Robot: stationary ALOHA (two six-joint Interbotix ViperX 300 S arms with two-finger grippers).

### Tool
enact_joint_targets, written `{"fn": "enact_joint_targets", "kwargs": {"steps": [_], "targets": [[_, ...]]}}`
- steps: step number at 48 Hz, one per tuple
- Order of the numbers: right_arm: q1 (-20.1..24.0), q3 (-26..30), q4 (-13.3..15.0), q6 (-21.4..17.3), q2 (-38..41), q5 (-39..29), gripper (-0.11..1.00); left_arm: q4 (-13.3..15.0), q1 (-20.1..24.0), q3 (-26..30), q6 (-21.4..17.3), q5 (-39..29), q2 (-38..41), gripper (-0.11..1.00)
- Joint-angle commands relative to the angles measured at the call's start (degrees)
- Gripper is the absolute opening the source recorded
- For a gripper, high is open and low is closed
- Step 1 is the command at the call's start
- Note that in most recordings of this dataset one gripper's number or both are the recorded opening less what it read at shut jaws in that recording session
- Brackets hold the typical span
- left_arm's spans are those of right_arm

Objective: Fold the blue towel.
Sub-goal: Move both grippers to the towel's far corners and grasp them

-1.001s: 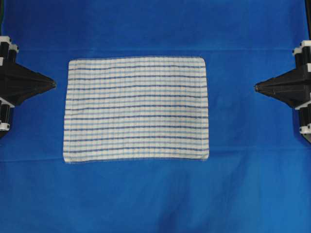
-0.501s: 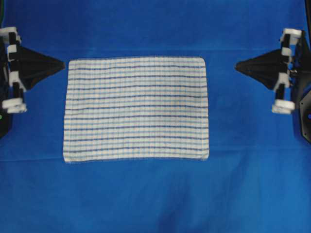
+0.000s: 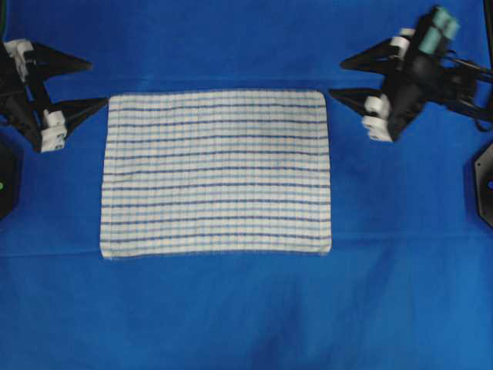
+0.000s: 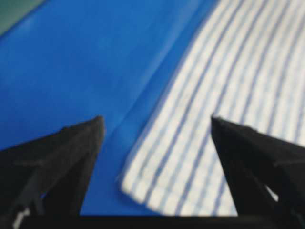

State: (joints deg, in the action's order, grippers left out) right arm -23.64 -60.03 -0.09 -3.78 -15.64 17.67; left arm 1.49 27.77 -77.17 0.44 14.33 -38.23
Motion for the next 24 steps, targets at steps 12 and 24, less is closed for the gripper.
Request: {"fn": "enact_joint_targets", "kwargs": {"steps": [12, 24], "targets": [[-3.08, 6.94, 0.00, 0.26, 15.47, 0.26, 0.59, 0.00, 3.25, 1.76, -1.05, 3.87, 15.47, 0.84], [-3.52, 8.70, 0.18, 0.53, 22.15, 0.53, 0.59, 0.00, 3.96, 4.39, -1.23, 8.09, 28.21, 0.84]]}}
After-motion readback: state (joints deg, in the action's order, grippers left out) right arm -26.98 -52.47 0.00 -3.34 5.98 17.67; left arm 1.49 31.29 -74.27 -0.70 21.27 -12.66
